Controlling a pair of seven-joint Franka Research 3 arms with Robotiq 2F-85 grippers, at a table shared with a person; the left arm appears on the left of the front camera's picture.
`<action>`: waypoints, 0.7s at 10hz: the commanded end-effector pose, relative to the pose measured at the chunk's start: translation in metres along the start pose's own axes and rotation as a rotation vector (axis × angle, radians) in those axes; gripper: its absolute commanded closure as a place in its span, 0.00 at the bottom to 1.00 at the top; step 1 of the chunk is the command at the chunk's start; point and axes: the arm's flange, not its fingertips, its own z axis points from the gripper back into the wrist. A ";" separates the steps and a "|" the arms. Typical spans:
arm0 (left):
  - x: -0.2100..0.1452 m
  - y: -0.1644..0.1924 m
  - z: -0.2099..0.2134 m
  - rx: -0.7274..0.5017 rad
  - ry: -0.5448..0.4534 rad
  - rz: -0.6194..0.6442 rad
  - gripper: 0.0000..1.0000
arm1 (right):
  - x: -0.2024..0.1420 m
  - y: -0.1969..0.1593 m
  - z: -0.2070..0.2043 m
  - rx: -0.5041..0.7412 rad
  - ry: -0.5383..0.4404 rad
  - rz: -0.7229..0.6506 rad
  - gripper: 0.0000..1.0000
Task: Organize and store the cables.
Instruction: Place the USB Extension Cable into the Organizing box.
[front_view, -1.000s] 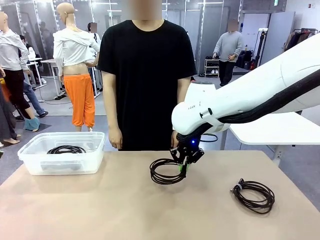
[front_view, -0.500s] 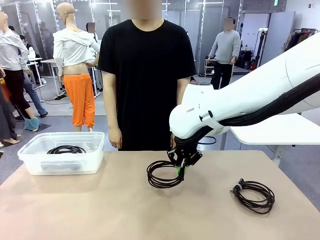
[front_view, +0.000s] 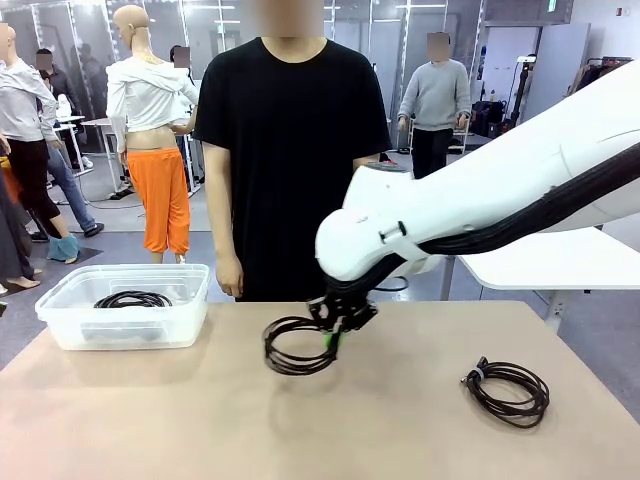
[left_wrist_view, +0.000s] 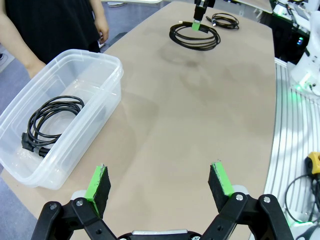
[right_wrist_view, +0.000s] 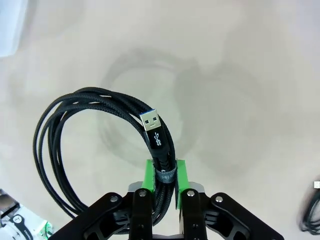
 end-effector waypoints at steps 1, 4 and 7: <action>0.001 0.002 0.002 -0.001 -0.002 0.002 0.00 | -0.007 0.050 -0.012 -0.021 -0.008 -0.015 0.80; 0.001 0.002 0.002 -0.001 -0.002 0.002 0.00 | -0.021 0.113 -0.043 -0.060 -0.023 0.016 0.80; 0.001 0.002 0.002 -0.001 -0.002 0.002 0.00 | -0.028 0.139 -0.072 -0.048 -0.029 0.001 0.80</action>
